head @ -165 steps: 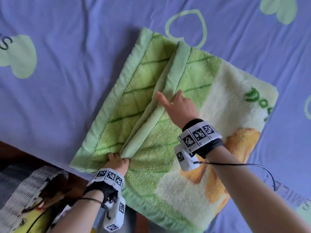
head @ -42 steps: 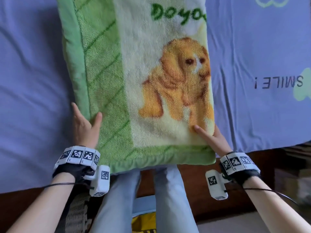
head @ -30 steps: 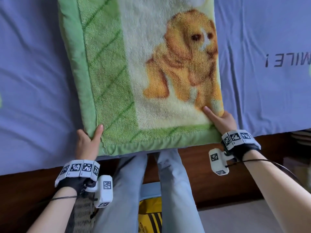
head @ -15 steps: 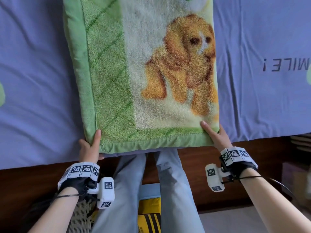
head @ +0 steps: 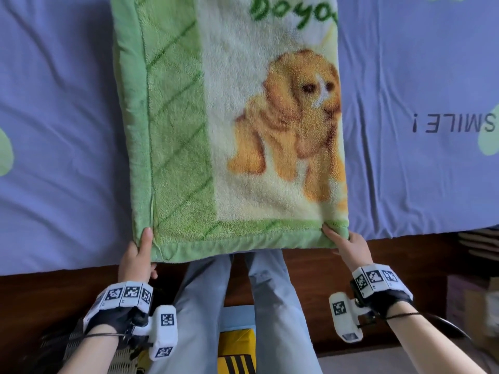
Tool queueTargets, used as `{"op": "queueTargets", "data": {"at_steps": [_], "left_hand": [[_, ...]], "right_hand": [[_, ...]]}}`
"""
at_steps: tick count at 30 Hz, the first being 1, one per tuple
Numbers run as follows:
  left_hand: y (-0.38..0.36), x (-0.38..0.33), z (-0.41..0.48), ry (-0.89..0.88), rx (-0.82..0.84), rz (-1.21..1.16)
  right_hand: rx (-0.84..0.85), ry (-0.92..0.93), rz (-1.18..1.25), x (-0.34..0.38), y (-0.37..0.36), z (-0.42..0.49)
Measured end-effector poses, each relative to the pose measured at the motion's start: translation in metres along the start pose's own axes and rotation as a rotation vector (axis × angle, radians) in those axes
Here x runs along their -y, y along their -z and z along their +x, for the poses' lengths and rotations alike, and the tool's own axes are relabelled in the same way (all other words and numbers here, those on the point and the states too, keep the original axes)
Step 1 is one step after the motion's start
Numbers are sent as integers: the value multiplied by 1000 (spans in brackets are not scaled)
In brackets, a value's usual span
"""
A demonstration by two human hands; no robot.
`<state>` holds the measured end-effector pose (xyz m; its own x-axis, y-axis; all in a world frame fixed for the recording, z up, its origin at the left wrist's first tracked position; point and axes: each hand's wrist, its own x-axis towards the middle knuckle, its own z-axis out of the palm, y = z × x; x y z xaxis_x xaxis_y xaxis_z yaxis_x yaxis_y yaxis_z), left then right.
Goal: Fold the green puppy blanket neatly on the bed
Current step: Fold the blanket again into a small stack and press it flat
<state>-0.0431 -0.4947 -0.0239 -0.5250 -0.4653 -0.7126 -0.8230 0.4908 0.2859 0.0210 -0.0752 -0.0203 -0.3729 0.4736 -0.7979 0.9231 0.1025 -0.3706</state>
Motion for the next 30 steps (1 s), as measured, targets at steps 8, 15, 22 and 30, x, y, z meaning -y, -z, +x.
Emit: {"op": "queueTargets", "data": {"at_steps": [8, 15, 22, 30], "left_hand": [[15, -4, -5, 26, 122, -162], [36, -26, 2, -1, 126, -364], [68, -68, 14, -101, 75, -446], [88, -115, 8, -142, 102, -661]], "right_hand": [[32, -53, 144, 5, 1, -14], [11, -65, 383, 25, 12, -21], [-48, 106, 497, 79, 30, -26], [-210, 292, 583, 136, 29, -47]]}}
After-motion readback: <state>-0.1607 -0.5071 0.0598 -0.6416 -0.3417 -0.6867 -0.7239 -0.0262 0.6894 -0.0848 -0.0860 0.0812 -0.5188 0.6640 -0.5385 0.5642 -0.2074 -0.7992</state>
